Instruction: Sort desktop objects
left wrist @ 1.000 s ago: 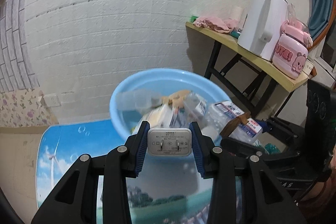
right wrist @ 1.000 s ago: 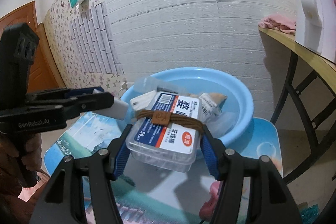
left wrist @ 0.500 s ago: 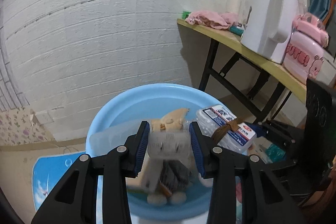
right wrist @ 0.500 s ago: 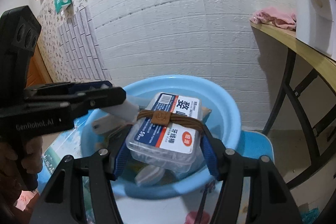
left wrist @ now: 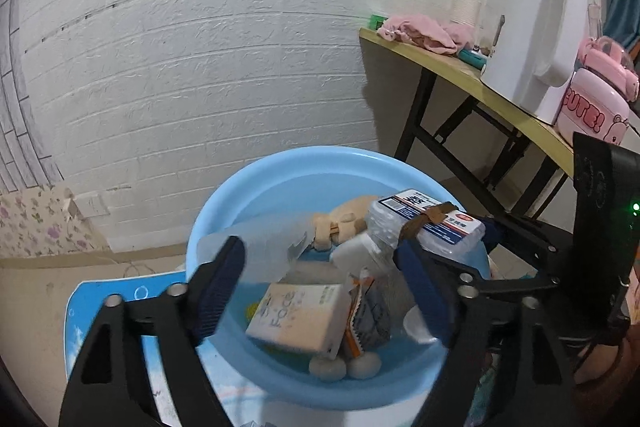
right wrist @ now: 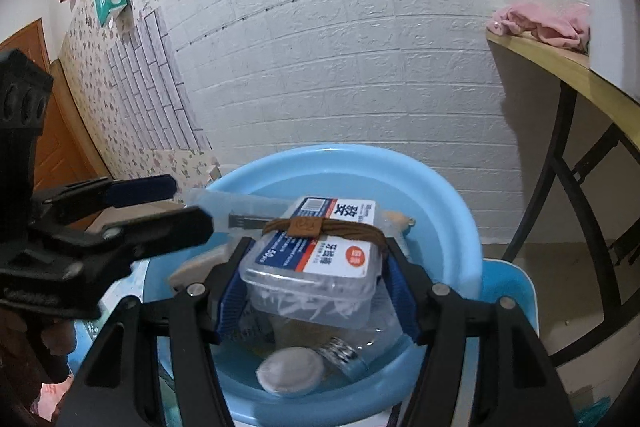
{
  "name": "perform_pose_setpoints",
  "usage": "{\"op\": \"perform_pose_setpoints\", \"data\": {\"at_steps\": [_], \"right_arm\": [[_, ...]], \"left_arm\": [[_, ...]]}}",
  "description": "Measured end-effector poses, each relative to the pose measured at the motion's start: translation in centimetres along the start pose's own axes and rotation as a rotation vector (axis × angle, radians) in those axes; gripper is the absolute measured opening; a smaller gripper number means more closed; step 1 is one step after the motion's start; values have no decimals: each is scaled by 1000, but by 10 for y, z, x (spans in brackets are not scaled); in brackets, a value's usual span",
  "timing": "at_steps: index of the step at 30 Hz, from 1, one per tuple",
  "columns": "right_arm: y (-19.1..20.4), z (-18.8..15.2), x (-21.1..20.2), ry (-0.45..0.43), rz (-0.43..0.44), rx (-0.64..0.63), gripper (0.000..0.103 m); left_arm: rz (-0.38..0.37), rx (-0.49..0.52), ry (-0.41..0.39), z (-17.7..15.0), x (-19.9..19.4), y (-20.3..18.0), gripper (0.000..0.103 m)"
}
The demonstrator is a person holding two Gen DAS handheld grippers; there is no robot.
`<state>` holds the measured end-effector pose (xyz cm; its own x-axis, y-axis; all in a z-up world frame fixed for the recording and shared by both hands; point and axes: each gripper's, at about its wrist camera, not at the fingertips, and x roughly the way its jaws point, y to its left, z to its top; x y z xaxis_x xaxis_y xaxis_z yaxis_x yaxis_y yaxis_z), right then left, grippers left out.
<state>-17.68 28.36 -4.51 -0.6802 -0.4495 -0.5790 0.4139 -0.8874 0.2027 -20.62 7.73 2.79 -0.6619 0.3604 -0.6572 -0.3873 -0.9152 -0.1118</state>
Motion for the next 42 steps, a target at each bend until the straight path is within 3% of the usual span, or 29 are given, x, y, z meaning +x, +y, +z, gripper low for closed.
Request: {"op": "perform_pose_setpoints", "data": {"at_steps": [2, 6, 8, 20, 25, 28, 42], "right_arm": [[4, 1, 0, 10, -6, -13, 63], [15, 2, -4, 13, -13, -39, 78], [19, 1, -8, 2, -21, -49, 80], [41, -7, -36, -5, -70, -42, 84], [48, -12, -46, 5, -97, -29, 85], [56, -15, -53, 0, -89, -31, 98], [76, -34, -71, -11, -130, -14, 103]], "left_arm": [[15, -3, -7, -2, -6, 3, 89], [38, -21, -20, -7, -17, 9, 100], [50, -29, -28, -10, -22, 12, 103], [97, -51, -18, -32, -51, 18, 103], [150, -3, -24, -41, -65, 12, 103], [158, -18, -34, -47, -74, 15, 103], [180, -134, -28, -90, -90, 48, 103]]}}
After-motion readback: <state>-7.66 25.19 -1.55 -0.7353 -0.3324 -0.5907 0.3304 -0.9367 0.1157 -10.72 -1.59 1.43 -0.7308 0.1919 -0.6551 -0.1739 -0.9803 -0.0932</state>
